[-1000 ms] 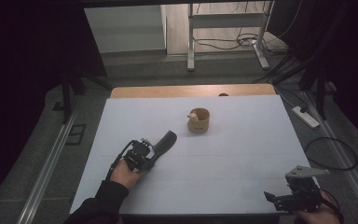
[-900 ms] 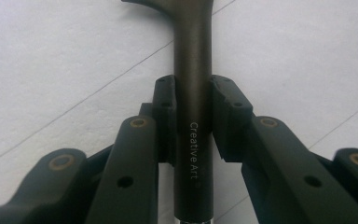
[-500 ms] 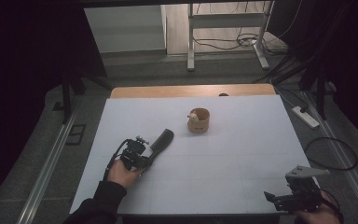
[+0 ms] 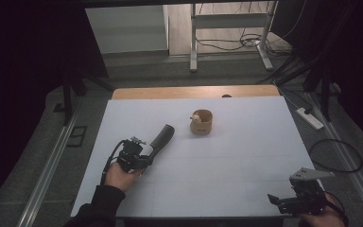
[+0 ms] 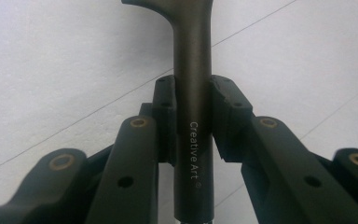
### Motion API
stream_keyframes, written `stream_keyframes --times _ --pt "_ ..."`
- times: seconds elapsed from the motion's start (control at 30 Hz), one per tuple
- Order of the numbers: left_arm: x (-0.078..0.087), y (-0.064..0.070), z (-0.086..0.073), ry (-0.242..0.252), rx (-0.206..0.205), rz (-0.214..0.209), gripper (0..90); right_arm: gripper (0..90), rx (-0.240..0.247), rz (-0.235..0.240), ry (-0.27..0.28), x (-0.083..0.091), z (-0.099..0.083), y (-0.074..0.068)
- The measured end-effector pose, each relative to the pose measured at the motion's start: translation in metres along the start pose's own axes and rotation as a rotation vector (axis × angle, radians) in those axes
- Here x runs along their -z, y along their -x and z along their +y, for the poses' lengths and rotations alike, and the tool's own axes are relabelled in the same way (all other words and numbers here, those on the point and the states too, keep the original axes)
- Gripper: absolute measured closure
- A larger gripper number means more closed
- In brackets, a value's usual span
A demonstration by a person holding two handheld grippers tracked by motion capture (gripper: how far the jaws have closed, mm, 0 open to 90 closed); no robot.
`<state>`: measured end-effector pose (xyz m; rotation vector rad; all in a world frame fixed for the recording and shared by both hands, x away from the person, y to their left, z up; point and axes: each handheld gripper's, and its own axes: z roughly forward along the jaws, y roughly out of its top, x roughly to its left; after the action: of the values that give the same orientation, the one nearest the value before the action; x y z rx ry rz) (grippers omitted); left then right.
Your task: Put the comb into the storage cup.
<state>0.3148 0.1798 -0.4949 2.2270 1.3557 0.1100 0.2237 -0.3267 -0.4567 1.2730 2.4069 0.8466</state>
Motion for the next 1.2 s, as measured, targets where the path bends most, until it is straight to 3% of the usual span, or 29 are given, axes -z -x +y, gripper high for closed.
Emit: stream_keyframes --times 0.57,1.2 --pt "0.016 0.013 -0.005 0.082 -0.059 0.018 72.3 2.5 0.003 -0.001 0.01 0.001 0.0 0.0" --pt "0.032 0.026 -0.011 0.166 -0.098 0.0 72.3 2.3 0.005 0.004 0.024 0.002 -0.001 0.0"
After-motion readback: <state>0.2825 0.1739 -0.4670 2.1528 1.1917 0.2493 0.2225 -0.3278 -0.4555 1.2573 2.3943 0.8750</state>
